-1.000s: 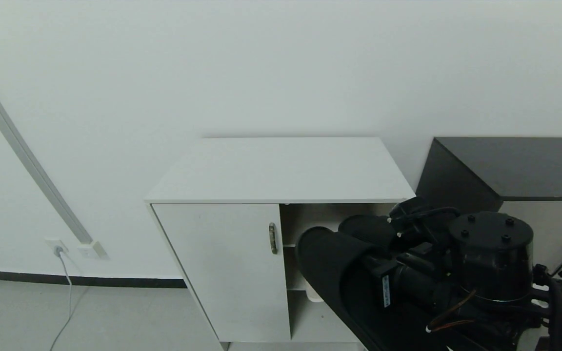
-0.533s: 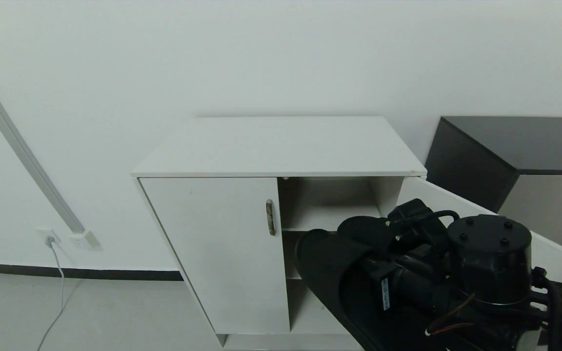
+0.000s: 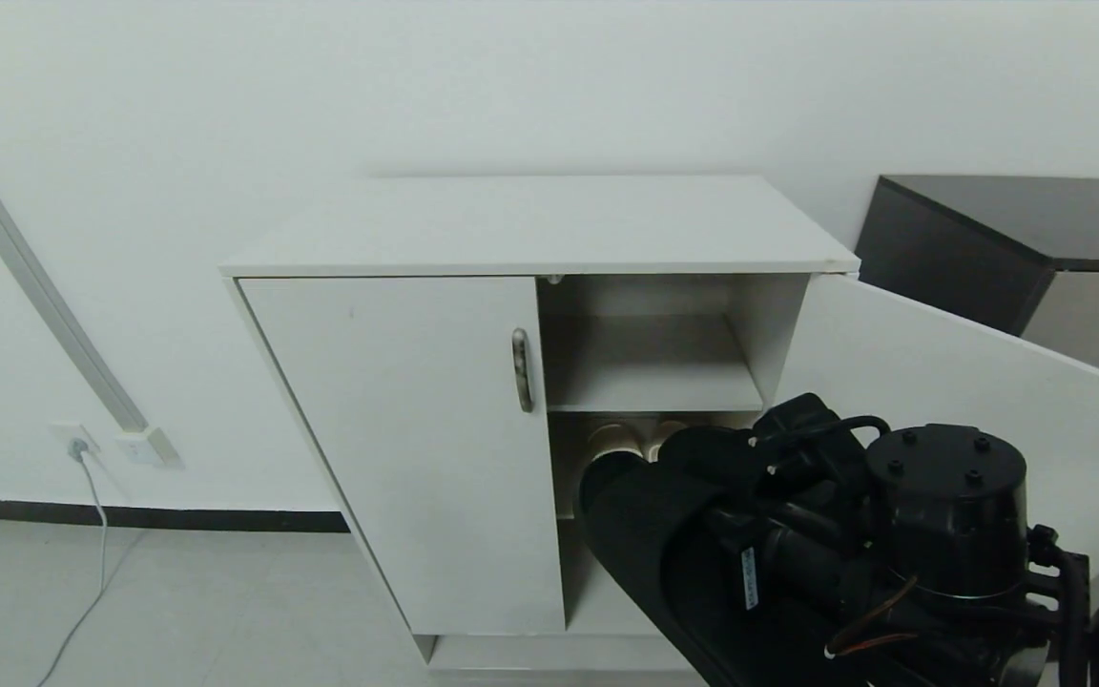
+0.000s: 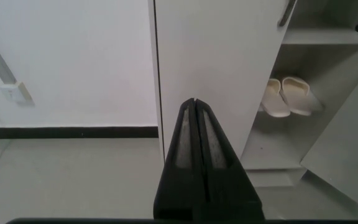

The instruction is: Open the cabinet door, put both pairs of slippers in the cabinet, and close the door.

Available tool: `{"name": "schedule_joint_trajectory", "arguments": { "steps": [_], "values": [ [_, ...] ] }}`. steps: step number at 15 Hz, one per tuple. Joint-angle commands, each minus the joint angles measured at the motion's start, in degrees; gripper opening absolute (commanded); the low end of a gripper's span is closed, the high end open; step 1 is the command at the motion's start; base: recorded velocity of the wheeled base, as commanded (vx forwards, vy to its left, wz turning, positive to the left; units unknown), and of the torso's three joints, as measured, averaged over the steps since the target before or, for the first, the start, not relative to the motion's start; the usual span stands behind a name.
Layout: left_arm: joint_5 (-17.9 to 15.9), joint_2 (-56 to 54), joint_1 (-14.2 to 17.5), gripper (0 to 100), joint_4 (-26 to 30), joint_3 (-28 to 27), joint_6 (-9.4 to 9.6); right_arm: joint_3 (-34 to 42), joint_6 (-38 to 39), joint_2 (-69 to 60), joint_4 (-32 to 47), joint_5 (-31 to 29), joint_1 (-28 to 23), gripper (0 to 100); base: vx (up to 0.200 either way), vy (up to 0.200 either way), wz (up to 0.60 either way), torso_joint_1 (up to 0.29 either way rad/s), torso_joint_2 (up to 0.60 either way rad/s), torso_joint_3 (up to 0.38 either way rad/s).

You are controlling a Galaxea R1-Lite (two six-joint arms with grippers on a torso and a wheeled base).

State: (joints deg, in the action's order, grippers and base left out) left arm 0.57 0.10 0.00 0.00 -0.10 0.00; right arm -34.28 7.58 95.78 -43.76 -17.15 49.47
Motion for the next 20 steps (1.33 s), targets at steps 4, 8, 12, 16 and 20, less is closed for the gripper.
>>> {"name": "schedule_joint_trajectory", "arguments": {
  "steps": [4,8,12,16,20],
  "values": [
    [0.04,-0.01,0.0,0,0.0,0.01,0.0,0.18,0.06,0.72,-0.27,-0.07,0.01,0,0.0,0.0,0.0,-0.124,0.47,0.339],
    [0.04,-0.01,0.0,0,0.0,0.01,0.0,0.27,-0.02,0.72,-0.27,-0.07,0.01,0,0.0,0.0,0.0,-0.087,0.45,0.364],
    [0.04,-0.01,0.0,0,0.0,0.01,0.0,0.27,0.06,0.72,-0.27,0.01,0.01,0,0.0,0.0,0.0,-0.028,0.4,0.365],
    [0.04,-0.01,0.0,0,0.0,0.01,0.0,0.27,-0.02,2.22,-1.15,-0.78,-0.07,0,0.0,0.0,0.0,0.002,0.08,0.075],
    [0.04,-0.01,0.0,0,0.0,0.01,0.0,-7.91,1.56,14.26,1.4,-21.17,0.89,0,0.0,0.0,0.0,0.0,0.0,0.0]
  ]
}}
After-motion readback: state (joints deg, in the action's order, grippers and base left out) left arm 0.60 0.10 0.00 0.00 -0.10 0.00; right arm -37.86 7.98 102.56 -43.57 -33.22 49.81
